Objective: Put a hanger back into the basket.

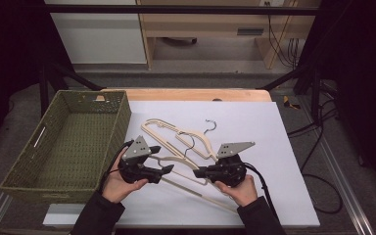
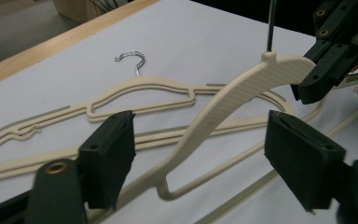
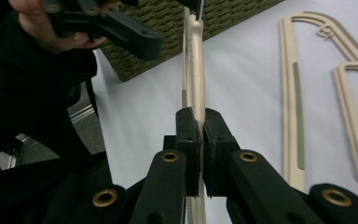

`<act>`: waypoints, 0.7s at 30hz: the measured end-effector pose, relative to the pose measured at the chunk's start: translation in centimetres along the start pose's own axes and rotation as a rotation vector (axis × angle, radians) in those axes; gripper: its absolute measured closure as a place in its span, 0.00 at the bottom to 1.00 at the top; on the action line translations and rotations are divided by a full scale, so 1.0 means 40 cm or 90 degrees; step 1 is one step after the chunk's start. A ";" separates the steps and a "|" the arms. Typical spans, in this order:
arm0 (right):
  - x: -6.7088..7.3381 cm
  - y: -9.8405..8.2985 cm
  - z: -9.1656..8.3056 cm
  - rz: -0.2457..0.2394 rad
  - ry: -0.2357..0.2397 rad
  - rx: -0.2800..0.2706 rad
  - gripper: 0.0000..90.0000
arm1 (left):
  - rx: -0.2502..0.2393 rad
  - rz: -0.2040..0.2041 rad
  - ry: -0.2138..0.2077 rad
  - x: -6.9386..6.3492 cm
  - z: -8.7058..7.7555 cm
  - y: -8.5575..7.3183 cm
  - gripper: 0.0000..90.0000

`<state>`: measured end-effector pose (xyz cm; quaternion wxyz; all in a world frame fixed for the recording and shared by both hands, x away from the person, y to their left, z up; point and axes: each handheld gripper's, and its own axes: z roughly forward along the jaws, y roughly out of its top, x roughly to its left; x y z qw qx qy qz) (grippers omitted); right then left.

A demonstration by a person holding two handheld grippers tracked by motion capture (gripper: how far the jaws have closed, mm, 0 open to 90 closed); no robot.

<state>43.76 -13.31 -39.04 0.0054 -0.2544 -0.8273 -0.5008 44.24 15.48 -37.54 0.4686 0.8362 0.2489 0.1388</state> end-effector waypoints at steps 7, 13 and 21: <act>0.014 0.002 0.016 -0.017 0.025 0.016 0.97 | 0.035 0.014 -0.025 -0.010 0.021 -0.011 0.58; 0.007 -0.003 0.019 -0.011 0.032 0.026 0.96 | 0.058 0.038 -0.016 -0.018 0.026 -0.014 0.68; 0.003 -0.008 0.013 -0.017 -0.045 0.011 0.85 | 0.066 0.038 -0.034 -0.029 0.021 -0.012 0.81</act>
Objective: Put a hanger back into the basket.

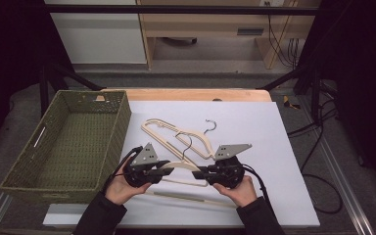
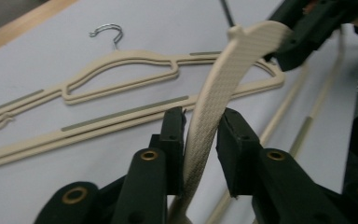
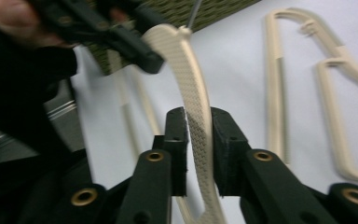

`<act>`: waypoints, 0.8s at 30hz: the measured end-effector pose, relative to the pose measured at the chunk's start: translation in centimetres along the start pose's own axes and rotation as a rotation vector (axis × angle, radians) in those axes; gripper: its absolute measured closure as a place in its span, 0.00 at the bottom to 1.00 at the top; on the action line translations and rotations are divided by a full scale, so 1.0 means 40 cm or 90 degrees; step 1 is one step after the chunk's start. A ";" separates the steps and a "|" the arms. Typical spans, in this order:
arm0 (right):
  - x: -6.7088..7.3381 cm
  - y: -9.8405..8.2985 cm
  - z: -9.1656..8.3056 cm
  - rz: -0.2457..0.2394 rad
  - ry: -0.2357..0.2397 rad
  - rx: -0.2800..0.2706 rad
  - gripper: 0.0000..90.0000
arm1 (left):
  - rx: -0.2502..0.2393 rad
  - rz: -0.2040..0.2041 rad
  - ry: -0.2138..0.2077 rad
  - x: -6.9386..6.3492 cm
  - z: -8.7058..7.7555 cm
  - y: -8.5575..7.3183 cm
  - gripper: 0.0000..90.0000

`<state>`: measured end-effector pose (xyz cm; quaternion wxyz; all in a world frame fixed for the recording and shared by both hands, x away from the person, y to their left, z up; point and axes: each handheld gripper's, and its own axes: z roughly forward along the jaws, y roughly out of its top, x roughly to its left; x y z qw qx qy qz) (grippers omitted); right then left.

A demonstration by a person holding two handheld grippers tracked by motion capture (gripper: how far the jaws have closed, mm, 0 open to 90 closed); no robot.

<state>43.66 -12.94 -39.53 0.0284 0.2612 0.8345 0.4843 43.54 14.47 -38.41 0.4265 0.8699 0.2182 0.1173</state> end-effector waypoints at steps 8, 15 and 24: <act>-0.006 -0.004 -0.009 0.000 -0.055 -0.032 0.71 | -0.010 -0.009 -0.027 -0.024 -0.002 0.008 0.89; -0.008 -0.010 -0.006 -0.001 -0.113 -0.051 0.52 | -0.016 -0.017 -0.050 -0.035 -0.005 0.013 0.95; -0.021 -0.021 -0.063 0.030 -0.193 -0.106 0.21 | -0.050 -0.055 0.002 -0.022 -0.040 0.014 0.96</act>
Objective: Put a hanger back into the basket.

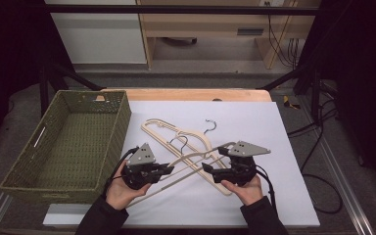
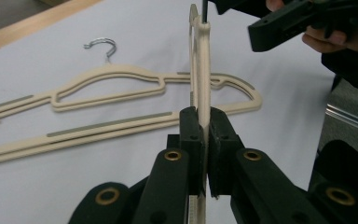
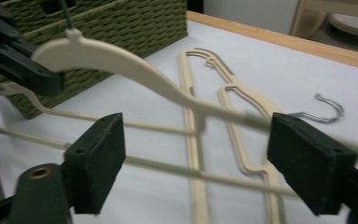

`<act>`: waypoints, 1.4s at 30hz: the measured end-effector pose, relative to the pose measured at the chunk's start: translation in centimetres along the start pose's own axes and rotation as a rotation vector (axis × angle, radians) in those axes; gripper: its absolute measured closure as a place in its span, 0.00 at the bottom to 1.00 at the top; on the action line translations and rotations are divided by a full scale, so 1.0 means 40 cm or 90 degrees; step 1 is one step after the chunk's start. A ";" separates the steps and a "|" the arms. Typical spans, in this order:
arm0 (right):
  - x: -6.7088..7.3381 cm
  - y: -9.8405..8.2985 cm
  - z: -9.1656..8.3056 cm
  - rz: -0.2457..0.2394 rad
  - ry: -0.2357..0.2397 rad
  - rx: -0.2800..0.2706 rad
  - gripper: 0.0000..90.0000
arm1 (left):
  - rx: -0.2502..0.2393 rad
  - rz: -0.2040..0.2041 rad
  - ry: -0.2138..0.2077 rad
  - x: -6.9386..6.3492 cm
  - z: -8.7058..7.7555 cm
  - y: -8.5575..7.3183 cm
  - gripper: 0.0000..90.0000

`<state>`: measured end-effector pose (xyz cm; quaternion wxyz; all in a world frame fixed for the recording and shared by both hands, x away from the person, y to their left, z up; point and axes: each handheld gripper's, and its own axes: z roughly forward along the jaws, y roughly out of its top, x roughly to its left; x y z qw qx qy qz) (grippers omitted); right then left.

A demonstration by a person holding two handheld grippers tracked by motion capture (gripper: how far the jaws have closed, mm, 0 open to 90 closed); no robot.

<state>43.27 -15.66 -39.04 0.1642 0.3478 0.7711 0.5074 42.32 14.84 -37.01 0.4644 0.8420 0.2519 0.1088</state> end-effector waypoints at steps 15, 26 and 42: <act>-0.102 -0.061 -0.090 0.048 -0.126 -0.041 0.07 | -0.077 -0.025 0.069 0.001 -0.096 0.030 0.96; -0.136 -0.079 -0.102 0.065 -0.161 -0.036 0.05 | -0.114 -0.011 0.106 0.014 -0.196 0.097 0.96; -0.144 -0.082 -0.112 0.069 -0.173 -0.040 0.05 | -0.123 -0.012 0.161 0.157 -0.345 0.161 0.96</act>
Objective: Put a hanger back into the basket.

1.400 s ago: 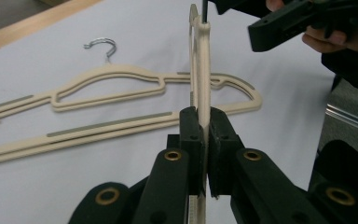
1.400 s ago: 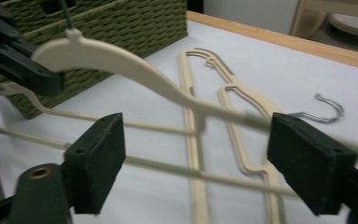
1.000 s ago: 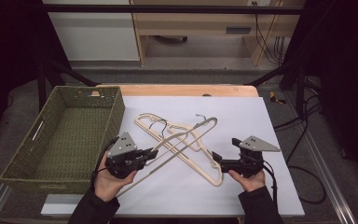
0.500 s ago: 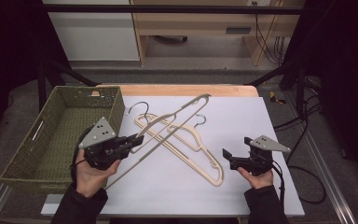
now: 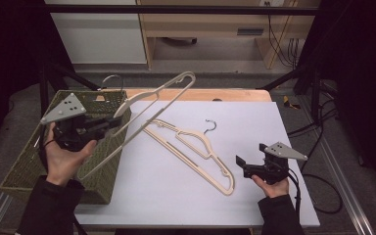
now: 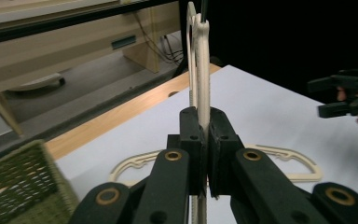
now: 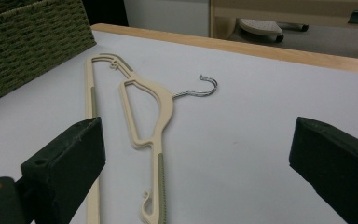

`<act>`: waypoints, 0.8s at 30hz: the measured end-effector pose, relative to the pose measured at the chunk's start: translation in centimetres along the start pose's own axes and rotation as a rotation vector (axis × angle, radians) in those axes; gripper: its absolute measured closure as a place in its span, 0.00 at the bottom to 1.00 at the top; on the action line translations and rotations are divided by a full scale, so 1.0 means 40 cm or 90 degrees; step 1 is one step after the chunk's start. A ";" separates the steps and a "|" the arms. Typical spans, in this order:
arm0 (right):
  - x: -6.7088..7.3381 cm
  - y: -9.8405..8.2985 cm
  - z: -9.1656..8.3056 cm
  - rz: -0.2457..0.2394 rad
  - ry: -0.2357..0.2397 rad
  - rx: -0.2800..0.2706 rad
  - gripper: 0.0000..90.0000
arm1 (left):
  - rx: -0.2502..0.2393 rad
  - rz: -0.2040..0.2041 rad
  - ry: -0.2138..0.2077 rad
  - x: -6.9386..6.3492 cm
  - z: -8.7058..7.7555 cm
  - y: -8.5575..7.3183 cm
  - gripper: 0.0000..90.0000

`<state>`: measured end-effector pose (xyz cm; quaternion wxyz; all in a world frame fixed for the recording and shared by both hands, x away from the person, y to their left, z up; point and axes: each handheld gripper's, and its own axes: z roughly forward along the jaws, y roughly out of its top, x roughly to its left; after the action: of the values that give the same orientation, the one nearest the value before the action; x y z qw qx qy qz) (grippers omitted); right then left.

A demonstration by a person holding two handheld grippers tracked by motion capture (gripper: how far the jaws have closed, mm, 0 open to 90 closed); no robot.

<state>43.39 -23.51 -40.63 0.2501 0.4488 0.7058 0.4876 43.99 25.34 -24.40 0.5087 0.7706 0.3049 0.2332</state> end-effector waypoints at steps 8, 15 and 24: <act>0.002 -0.001 0.003 0.000 0.000 0.001 0.05 | 0.029 -0.022 0.047 0.115 -0.024 -0.029 0.96; 0.005 -0.001 0.006 0.001 0.001 0.004 0.05 | 0.055 -0.039 0.089 0.206 -0.046 -0.074 0.96; 0.004 -0.001 0.007 -0.001 0.002 0.005 0.05 | 0.072 -0.063 0.118 0.278 -0.075 -0.136 0.96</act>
<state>43.50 -23.25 -40.77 0.2476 0.4485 0.7086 0.4851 48.57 36.73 -27.77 0.4453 0.7572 0.4006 0.2603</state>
